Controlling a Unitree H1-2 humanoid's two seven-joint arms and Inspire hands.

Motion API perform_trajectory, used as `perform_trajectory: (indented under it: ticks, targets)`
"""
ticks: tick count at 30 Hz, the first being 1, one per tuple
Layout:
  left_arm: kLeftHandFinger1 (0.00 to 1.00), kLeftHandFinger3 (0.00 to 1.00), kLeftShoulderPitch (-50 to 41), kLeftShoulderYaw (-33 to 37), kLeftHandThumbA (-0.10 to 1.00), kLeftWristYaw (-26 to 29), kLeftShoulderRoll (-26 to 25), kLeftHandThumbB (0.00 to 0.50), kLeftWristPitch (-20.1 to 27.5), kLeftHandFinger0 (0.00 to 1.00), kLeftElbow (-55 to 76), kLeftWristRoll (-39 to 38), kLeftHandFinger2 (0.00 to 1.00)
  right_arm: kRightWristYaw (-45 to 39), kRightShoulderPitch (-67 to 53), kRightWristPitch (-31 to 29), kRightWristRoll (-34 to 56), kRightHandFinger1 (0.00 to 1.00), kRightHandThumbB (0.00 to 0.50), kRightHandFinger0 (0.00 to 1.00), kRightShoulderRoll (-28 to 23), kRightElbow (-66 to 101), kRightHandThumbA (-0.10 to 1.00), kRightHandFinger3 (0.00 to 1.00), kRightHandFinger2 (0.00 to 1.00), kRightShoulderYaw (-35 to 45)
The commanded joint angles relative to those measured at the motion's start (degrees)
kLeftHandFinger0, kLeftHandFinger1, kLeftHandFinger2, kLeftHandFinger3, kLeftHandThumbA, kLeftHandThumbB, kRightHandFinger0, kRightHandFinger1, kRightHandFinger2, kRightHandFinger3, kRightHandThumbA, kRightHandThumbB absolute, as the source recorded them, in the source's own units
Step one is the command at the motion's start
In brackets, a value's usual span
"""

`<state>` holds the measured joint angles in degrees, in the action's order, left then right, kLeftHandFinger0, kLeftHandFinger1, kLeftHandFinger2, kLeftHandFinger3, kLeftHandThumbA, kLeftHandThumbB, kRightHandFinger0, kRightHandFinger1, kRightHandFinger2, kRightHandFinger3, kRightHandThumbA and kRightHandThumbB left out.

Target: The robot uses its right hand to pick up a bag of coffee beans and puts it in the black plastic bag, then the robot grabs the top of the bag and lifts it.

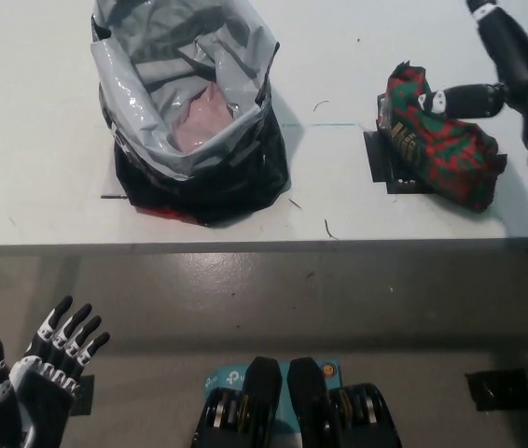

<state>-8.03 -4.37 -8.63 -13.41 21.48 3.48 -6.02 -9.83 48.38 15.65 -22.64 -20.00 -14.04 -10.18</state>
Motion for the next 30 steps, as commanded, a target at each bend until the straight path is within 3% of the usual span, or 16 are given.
perform_trajectory:
  ticks: [1, 9, 14, 30]
  targets:
    - [1.0, 1.0, -1.3, -0.9, 1.0, 1.1, 0.2, 0.278, 4.5, 1.0, 1.2, 2.1, 1.0, -1.1, 15.9, 7.4, -6.1, 1.0, 0.385, 1.0, 1.7, -23.4, 1.0, 1.0, 1.0, -5.3]
    - [1.0, 1.0, -1.8, -1.0, 1.0, 1.1, 0.5, 0.28, 5.4, 1.0, 0.8, 3.2, 1.0, 2.2, 20.8, 6.5, -4.8, 1.0, 0.356, 1.0, 4.1, -40.4, 1.0, 1.0, 1.0, -7.3]
    - [1.0, 1.0, -2.3, -1.1, 1.0, 1.0, 0.6, 0.291, 5.4, 1.0, 0.9, 2.9, 1.0, 2.9, 23.0, 5.5, -2.7, 1.0, 0.386, 1.0, 4.5, -46.8, 1.0, 1.0, 1.0, -6.4]
    - [1.0, 1.0, -2.4, -1.0, 1.0, 0.8, 1.1, 0.317, 5.4, 1.0, 1.0, 2.8, 1.0, 2.7, 27.9, 2.9, 1.9, 1.0, 0.386, 1.0, 6.5, -56.5, 1.0, 1.0, 1.0, -3.2]
